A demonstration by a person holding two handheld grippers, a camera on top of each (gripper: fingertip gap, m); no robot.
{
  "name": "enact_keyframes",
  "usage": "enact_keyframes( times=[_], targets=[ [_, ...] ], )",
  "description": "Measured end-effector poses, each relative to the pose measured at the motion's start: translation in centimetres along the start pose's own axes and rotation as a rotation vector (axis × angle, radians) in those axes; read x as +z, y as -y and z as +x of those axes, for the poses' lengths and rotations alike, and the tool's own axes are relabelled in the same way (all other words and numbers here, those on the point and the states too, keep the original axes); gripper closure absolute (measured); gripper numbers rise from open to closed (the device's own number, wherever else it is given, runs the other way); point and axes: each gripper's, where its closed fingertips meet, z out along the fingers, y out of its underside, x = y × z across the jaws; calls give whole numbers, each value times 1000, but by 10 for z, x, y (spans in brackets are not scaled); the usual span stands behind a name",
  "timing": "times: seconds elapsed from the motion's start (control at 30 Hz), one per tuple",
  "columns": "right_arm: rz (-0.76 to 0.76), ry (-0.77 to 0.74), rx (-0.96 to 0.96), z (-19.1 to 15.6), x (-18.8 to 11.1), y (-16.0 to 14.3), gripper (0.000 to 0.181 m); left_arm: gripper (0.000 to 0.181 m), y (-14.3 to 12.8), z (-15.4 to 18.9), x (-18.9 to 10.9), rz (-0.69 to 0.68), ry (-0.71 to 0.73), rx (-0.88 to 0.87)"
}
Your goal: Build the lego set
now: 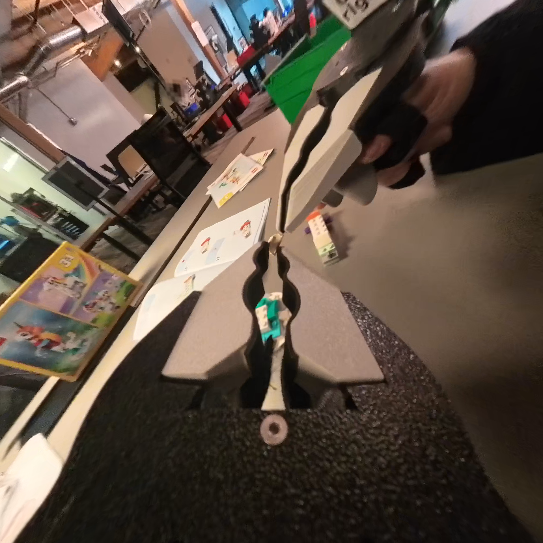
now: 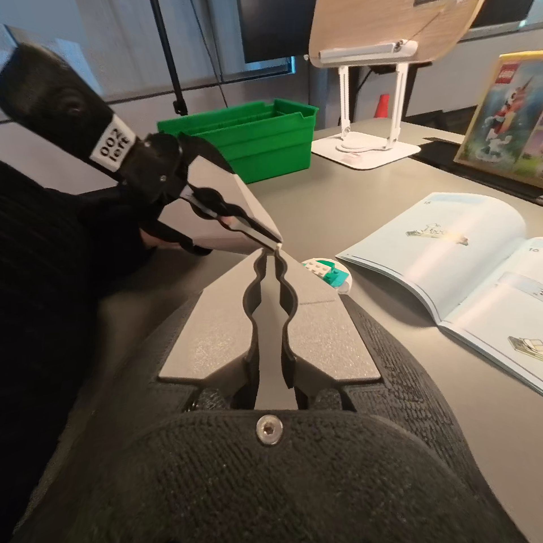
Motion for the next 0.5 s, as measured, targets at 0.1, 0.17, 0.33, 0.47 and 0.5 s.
enact_keyframes(
  times=[0.1, 0.17, 0.33, 0.47, 0.5],
  targets=[
    [6, -40, -5, 5, 1, -2, 177, 178, -3, 0, 2, -27, 18, 38],
    [4, -70, -18, 10, 1, -3, 175, 178, -2, 1, 1, -24, 11, 36],
    [-22, -70, -42, 10, 2, -8, 177, 181, -5, 6, 3, -34, -8, 64],
    [-49, -59, -48, 8, 2, -14, 179, 181, -7, 10, 5, -43, -27, 71],
    [-57, -75, -59, 11, 1, -15, 179, 181, -8, 11, 5, -47, -28, 75]
  ],
)
